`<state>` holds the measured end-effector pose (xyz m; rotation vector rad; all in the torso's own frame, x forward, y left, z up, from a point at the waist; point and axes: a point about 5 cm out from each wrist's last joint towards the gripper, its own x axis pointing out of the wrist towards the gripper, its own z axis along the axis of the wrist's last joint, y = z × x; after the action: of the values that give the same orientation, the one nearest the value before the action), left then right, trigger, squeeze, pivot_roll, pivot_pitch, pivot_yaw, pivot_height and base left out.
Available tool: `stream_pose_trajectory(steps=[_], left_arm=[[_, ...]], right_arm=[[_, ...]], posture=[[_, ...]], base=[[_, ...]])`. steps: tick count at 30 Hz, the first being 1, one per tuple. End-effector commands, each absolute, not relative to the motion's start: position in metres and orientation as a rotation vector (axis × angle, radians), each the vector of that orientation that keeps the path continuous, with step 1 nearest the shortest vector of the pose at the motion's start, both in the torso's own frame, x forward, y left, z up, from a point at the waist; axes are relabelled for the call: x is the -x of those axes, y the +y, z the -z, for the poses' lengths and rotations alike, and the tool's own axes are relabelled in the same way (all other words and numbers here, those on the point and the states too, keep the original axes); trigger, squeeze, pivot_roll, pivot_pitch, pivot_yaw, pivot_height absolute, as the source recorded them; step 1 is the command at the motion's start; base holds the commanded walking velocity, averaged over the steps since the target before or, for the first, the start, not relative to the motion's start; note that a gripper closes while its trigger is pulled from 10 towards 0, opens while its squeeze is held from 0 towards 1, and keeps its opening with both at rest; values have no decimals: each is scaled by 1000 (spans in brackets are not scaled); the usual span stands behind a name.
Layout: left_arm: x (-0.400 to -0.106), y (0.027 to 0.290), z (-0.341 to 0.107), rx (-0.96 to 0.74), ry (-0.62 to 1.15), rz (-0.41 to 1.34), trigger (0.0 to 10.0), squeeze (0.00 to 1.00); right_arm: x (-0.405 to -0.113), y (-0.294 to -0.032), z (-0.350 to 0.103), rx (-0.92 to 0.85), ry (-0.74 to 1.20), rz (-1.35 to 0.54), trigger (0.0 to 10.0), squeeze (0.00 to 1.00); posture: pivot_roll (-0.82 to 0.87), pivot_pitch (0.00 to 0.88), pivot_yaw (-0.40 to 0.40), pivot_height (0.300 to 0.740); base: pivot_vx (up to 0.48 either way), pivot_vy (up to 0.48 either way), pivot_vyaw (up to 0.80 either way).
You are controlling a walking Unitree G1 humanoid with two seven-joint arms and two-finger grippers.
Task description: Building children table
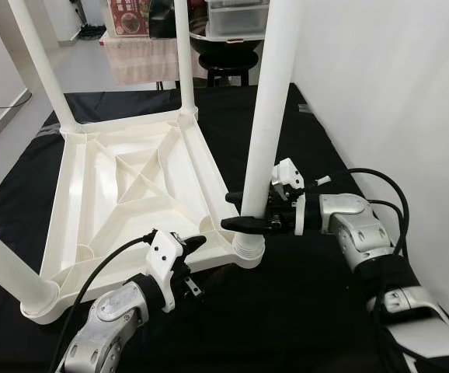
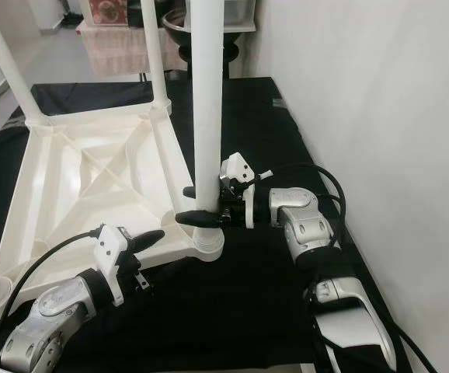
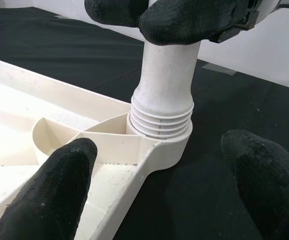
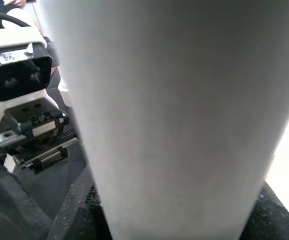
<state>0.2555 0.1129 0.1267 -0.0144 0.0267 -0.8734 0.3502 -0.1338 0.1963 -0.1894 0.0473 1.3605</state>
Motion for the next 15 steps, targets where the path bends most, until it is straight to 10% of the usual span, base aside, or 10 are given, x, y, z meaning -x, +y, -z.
stream_pose_trajectory(steps=[1,15], left_arm=[[-253,111,-122,22,37,874,10000,0],[-250,116,-124,36,39,882,10000,0]], right_arm=[[-350,-131,-193,187,58,-1381,0,0],[-320,-127,-151,52,12,-825,0,0]], posture=[[-61,85,-38,740],[-104,123,-20,740]], base=[[0,0,0],[0,0,0]])
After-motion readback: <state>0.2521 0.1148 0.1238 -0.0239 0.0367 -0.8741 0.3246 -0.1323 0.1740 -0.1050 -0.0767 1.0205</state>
